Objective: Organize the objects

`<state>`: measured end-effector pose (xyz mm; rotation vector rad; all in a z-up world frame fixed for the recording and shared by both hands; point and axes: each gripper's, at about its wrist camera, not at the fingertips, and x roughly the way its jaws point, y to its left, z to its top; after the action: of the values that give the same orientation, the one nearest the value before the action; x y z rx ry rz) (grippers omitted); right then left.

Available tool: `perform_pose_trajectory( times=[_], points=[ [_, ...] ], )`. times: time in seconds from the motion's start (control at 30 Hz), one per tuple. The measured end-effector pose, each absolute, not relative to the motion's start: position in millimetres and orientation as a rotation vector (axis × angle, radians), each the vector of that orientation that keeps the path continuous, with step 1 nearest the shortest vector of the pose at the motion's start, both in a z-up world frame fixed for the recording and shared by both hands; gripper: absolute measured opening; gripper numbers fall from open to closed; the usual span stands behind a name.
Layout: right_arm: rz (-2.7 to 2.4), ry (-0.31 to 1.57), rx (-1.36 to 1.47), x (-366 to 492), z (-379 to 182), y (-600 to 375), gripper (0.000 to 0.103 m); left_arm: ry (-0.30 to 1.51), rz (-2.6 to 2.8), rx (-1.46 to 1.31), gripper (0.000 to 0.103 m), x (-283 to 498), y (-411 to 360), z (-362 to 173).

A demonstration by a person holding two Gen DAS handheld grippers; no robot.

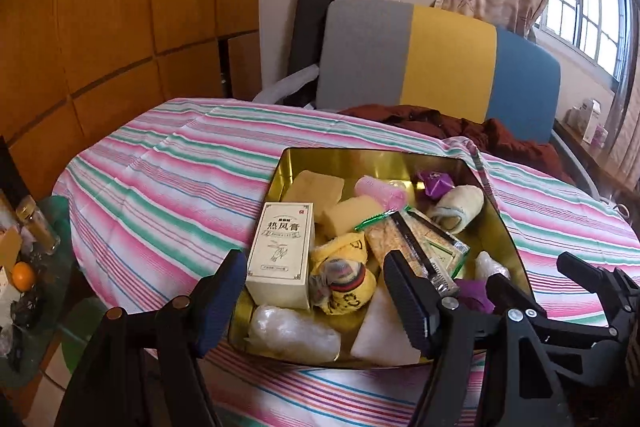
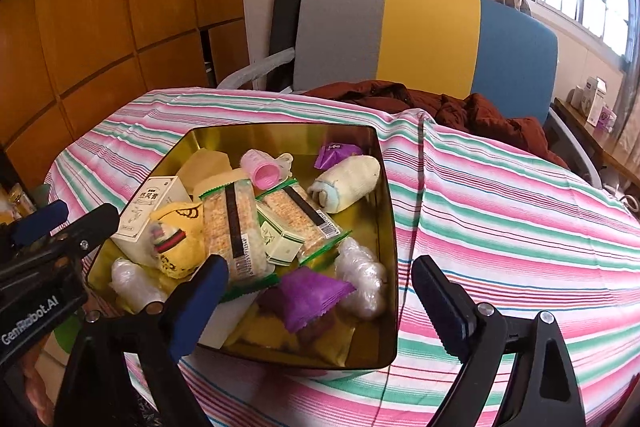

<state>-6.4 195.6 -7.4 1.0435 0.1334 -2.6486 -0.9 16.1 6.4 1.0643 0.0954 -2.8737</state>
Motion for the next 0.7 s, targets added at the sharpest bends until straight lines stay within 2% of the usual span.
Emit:
perform_pose_trajectory(
  times=[0.07, 0.13, 0.63, 0.7],
  points=[
    [-2.650, 0.132, 1.041, -4.4, -6.9, 196.2, 0.094, 0.115, -2.883, 1.079, 0.060, 0.0, 14.9, 6.2],
    [-2.651, 0.133, 1.041, -2.7, -6.4, 196.5, 0.094, 0.127, -2.890, 1.097, 0.056, -0.3, 14.6, 5.7],
    [-2.658, 0.156, 1.037, 2.1, -4.7, 195.0, 0.095, 0.152, -2.907, 1.129, 0.055, 2.7, 14.5, 3.5],
    [-2.657, 0.157, 1.042, 1.4, -5.4, 194.8, 0.095, 0.127, -2.909, 1.105, 0.050, 3.3, 15.1, 4.7]
  ],
)
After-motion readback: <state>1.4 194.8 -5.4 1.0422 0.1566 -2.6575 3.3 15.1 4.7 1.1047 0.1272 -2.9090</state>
